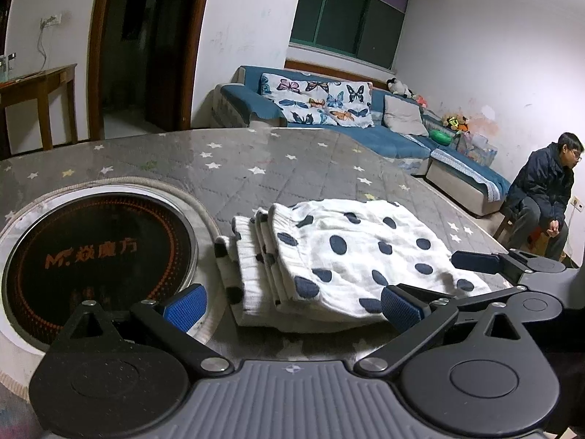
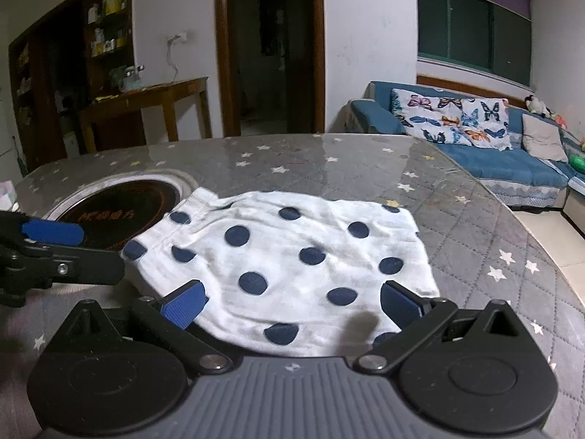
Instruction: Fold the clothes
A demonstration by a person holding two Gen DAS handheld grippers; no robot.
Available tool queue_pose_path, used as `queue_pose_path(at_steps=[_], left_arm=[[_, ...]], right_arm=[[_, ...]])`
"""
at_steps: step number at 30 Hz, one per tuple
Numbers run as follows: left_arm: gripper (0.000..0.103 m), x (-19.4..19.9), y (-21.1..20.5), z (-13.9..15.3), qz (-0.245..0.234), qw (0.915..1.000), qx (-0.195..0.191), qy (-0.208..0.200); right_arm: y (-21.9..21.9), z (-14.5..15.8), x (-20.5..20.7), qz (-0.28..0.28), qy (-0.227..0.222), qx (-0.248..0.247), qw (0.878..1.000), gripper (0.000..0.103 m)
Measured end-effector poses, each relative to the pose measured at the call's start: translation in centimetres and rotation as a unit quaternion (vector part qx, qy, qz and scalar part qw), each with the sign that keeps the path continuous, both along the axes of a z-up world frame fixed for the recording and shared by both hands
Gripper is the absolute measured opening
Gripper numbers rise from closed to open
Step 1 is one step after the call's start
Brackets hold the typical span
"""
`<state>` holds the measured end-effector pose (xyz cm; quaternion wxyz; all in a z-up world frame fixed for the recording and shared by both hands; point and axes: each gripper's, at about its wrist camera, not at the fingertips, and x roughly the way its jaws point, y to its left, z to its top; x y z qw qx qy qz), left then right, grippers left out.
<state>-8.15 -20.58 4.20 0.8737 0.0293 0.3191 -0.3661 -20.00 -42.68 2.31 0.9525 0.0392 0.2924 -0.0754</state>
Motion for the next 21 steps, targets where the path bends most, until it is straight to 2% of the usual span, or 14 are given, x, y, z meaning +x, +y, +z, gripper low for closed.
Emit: queue_pose_path(at_steps=[21], left_arm=[[0.103,-0.9,0.6,-0.7,0.001,0.9999,0.015,0.005]], right_arm=[[1.5,-0.8,-0.4,0.016,0.019,-0.009,1.0,0.103]])
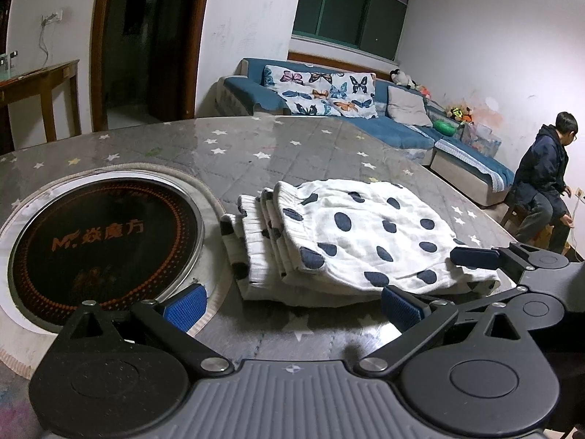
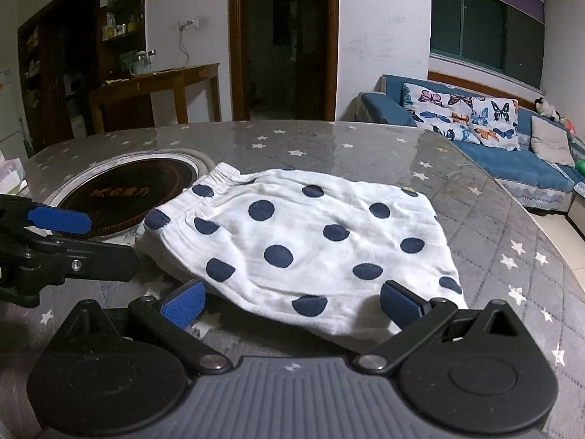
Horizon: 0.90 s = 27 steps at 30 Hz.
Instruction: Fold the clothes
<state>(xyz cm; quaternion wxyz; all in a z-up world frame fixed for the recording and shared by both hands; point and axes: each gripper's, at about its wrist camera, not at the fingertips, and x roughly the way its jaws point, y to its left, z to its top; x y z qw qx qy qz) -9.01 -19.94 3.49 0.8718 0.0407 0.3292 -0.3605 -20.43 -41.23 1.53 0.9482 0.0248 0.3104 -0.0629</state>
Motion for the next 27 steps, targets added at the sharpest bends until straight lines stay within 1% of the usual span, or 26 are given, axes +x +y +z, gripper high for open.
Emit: queue_pose_path(at_steps=[9,15,27], left_arm=[[0.103,-0.1,0.3,-0.3,-0.003,1.0,0.003,0.004],[0.103,-0.3,0.5,0.2,-0.009,0.9999,-0.004,-0.006],[0.102,1.2,0.7,0.6,0.006,0.9998,-0.006,-0.016]], right_arm=[[0.2,-0.1,0.0,-0.001,0.008,-0.001,1.0,0.103],[-0.1,0.2,-0.1,-0.001,0.006,0.002,1.0,0.103],[-0.8,0.3,0.1,-0.006,0.008,0.013,1.0,0.103]])
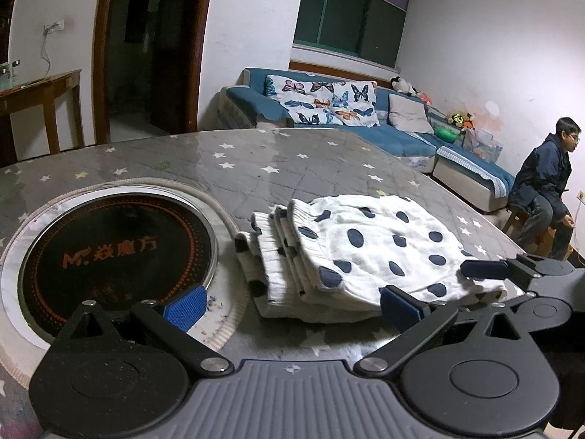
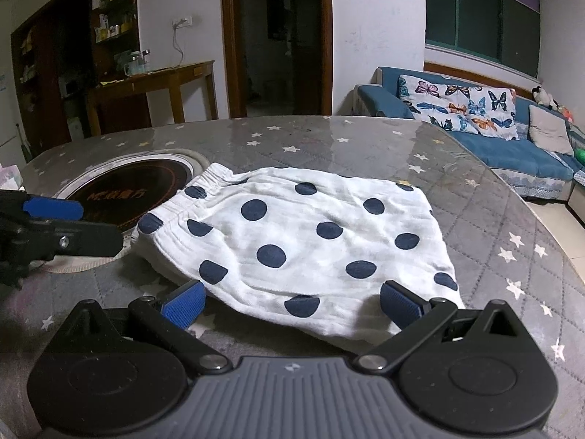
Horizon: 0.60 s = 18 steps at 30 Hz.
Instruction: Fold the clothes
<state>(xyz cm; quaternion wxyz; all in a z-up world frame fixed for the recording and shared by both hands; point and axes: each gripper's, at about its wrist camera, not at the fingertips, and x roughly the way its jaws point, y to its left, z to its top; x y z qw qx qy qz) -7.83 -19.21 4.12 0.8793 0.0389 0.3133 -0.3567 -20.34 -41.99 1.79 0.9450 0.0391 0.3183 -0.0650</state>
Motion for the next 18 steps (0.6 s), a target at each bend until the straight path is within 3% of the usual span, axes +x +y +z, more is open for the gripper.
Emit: queue_pose_path(at_steps=[8,14,18], left_arm=[[0.085,1.9,-0.5,-0.1,0.002,0.9998,-0.014,0.015],[0.072,3.6,-1.3,-0.9,0.003,0.9986,-0.016,0.05],[0.053,4.6,-1.6,-1.6,-0.005,0.9967,-0.021,0.078]], right_arm=[[0.1,0.0,0.2,0.006,-0.001,0.0,1.0,0.103],[-0.1,0.4,0.3,0.007,-0.006,-0.001,1.0,0.103],[-0.5,0.4,0.7,0.004,-0.006,0.0,1.0,0.103]])
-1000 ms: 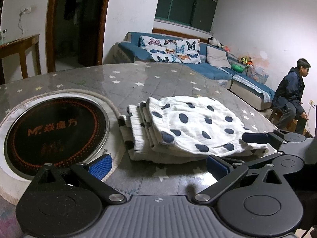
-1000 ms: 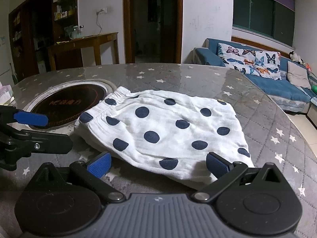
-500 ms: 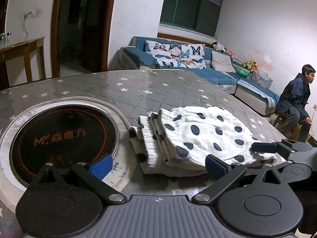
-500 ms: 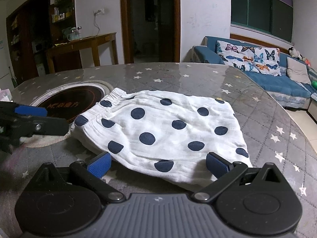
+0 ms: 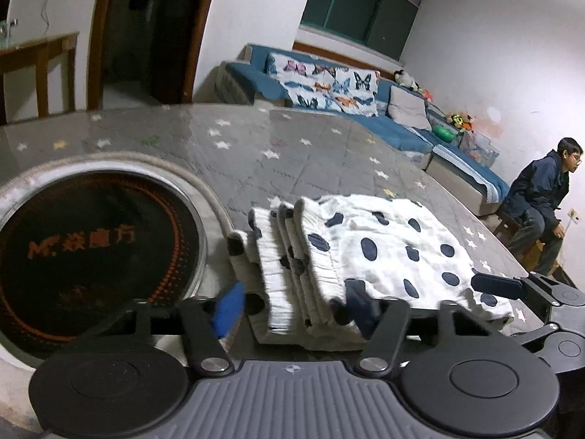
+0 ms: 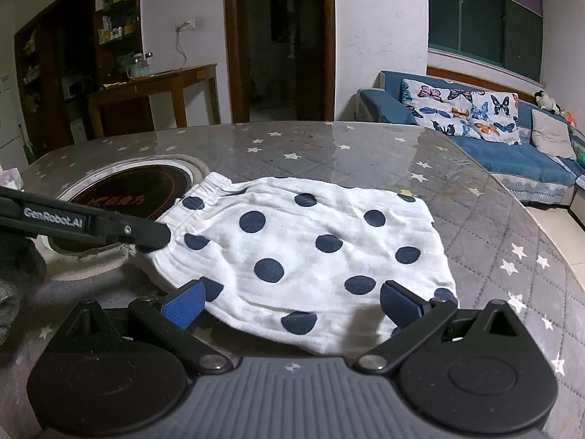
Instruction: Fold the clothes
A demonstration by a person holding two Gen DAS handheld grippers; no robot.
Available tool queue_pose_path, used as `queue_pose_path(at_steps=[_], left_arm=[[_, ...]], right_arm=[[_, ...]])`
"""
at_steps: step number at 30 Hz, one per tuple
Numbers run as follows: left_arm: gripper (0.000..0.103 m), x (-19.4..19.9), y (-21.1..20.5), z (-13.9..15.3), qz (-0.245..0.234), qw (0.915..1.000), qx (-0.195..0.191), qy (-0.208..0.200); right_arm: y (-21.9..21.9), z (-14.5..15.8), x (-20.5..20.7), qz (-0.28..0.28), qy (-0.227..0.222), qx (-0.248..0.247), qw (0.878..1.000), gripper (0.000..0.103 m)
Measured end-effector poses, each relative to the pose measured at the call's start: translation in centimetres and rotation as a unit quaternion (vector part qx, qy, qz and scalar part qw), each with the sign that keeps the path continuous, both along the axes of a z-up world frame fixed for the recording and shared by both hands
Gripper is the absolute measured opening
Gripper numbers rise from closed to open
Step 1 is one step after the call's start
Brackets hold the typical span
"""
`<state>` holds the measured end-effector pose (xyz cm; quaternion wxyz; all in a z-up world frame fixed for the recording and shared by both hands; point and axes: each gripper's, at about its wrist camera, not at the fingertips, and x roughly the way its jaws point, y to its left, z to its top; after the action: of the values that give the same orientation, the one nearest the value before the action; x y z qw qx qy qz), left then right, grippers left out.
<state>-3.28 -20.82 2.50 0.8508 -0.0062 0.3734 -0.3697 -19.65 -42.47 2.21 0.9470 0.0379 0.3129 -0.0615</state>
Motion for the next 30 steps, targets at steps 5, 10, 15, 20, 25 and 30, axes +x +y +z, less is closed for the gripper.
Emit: queue_pose_path(at_steps=[5,10,15,20,25,30], left_arm=[[0.038,0.0,0.3,-0.2,-0.013,0.9998,-0.012,0.008],[0.009,-0.1,1.1,0.1,-0.017,0.9996,-0.022,0.006],[0.002,0.1,2.4,-0.1,-0.01,0.9997,-0.017,0.013],[0.002,-1.0,3.6,-0.1,-0.013,0.9996,-0.021,0.014],[0.002,-1.8,4.3,0.2,-0.012,0.9996,-0.021,0.011],[0.002,-2.4,4.8,0.7,-0.009,0.9998,-0.02,0.002]], right_arm=[[-0.4,0.0,0.3,-0.004,-0.001,0.001,1.0,0.103],[-1.0,-0.2,0.4,-0.009,0.0,0.012,1.0,0.102],[-1.0,0.3,0.1,-0.007,-0.009,0.011,1.0,0.102],[-0.9,0.9,0.0,-0.001,-0.016,0.014,1.0,0.099],[-0.2,1.2,-0.1,0.027,-0.017,0.031,0.999,0.095],[1.8,1.7,-0.4,0.073,-0.021,0.025,0.997,0.094]])
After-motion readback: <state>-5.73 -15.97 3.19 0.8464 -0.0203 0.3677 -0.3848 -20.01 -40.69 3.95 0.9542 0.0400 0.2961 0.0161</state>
